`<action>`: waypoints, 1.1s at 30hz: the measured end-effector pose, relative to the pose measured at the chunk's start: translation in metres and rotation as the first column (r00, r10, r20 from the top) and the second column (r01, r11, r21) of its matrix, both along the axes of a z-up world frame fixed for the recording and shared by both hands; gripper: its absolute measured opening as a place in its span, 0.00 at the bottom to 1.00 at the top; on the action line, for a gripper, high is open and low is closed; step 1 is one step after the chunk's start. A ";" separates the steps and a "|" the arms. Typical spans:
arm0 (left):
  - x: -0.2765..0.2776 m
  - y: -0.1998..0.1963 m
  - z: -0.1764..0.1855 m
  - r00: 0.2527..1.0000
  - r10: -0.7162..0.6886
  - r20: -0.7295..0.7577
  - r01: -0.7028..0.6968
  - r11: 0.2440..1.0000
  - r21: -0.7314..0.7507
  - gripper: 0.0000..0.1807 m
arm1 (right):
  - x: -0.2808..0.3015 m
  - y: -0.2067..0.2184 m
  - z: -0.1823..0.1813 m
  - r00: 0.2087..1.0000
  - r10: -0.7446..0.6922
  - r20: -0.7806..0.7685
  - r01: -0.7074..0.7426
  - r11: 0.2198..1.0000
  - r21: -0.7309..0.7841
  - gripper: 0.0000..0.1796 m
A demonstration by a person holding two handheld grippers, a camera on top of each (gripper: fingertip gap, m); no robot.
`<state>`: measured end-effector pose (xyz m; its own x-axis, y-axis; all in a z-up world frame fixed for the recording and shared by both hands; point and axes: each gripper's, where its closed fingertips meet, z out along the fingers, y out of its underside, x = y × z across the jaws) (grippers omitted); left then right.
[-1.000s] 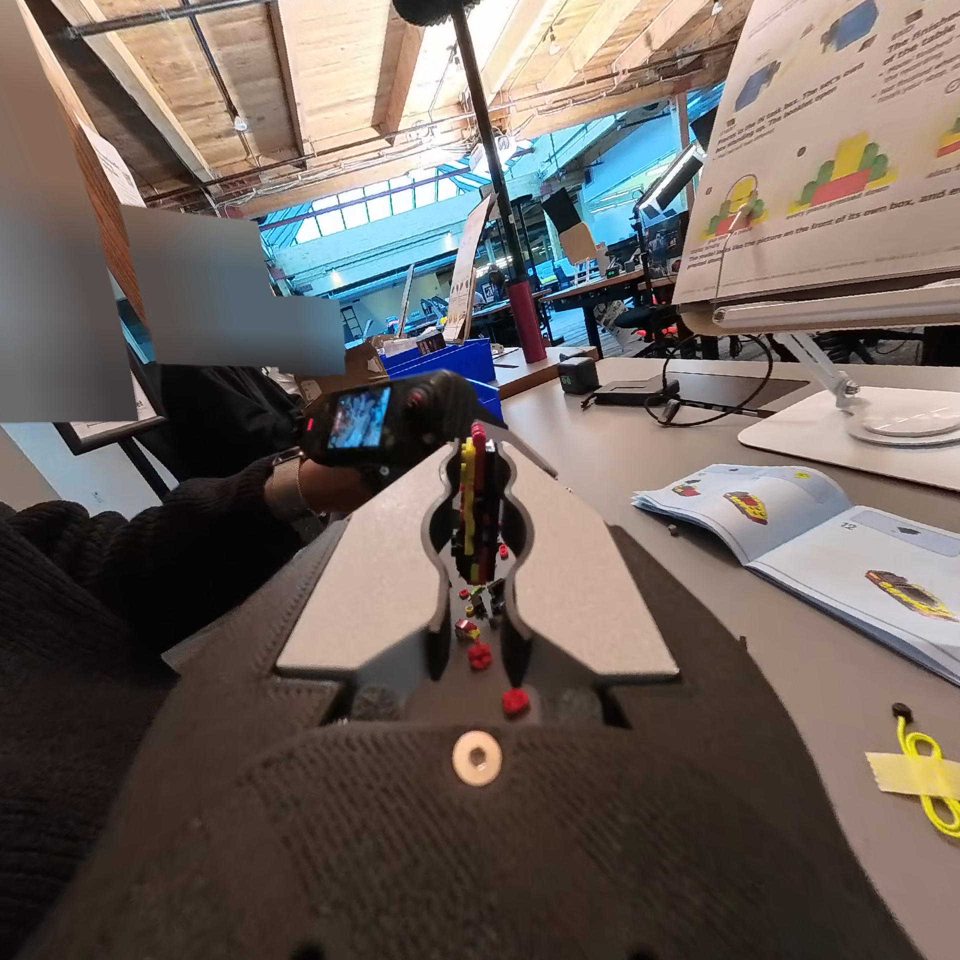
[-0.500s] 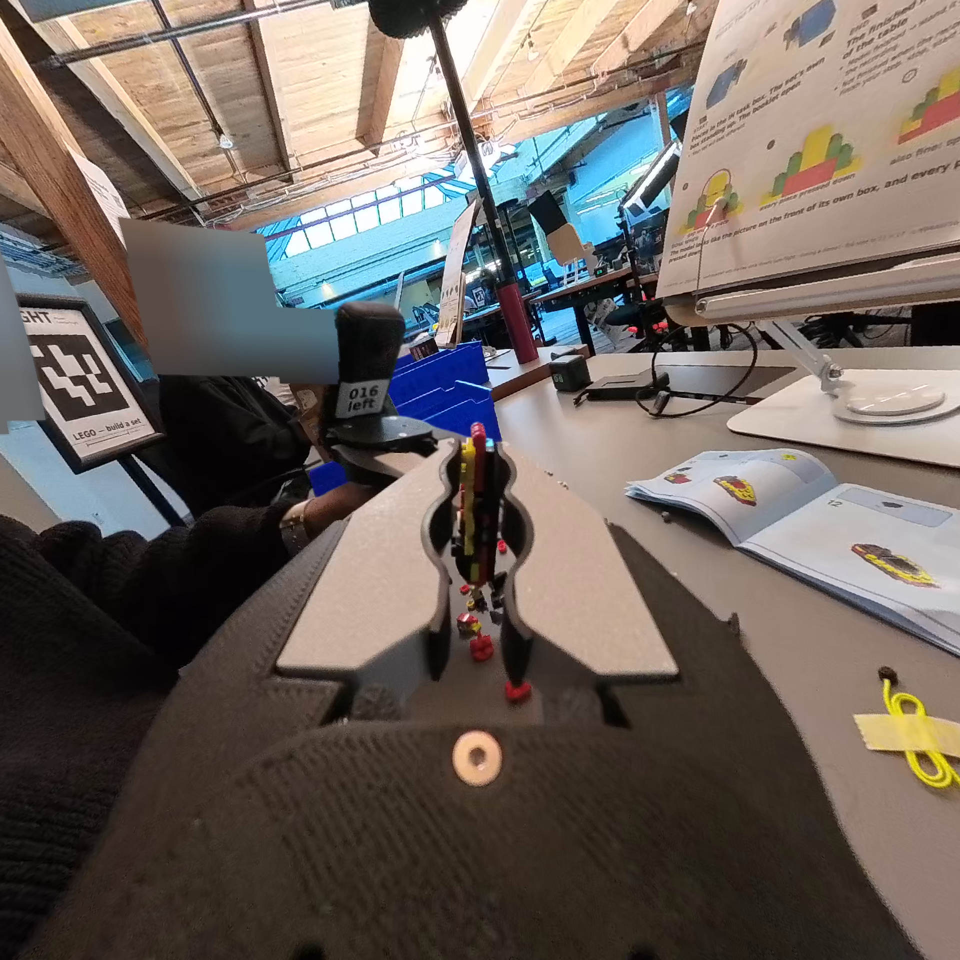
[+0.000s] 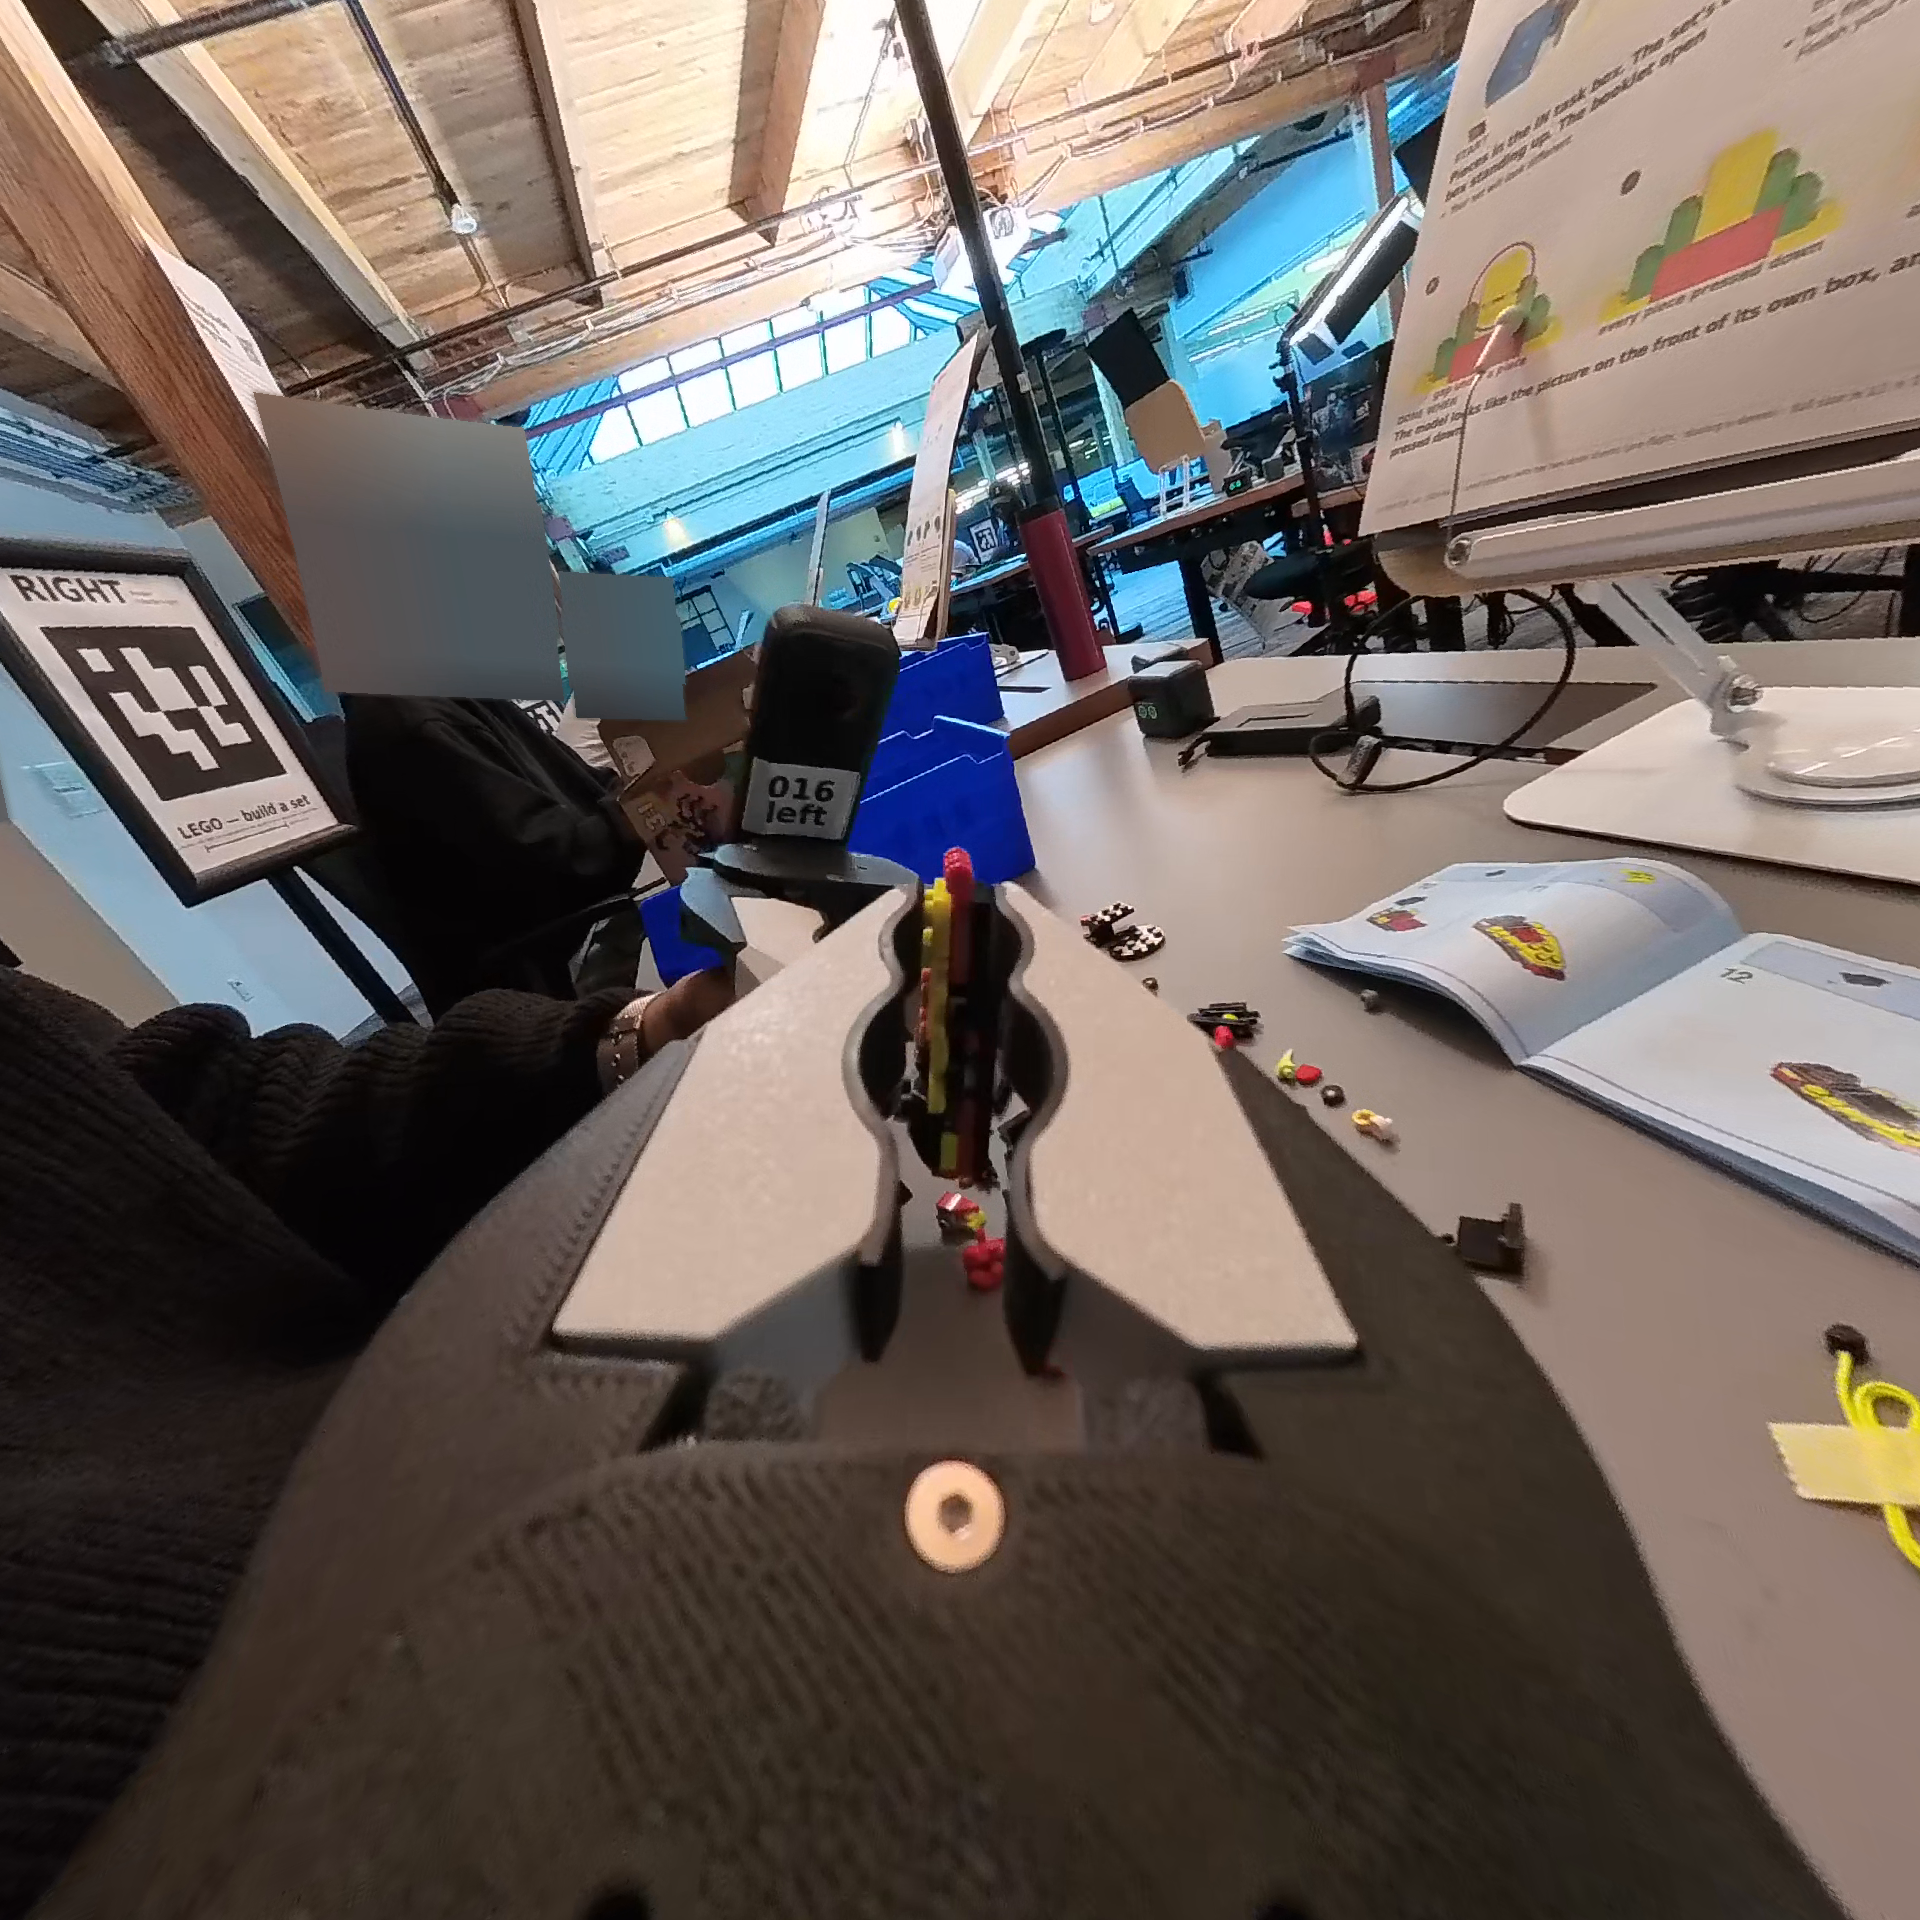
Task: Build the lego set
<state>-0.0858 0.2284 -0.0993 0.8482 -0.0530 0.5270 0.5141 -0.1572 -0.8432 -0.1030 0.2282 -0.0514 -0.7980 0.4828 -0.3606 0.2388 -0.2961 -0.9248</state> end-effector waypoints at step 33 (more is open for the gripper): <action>-0.006 -0.007 0.013 0.995 -0.004 0.096 -0.006 0.995 0.097 0.20 | 0.004 -0.009 -0.004 0.999 0.046 0.021 -0.046 0.999 0.001 0.05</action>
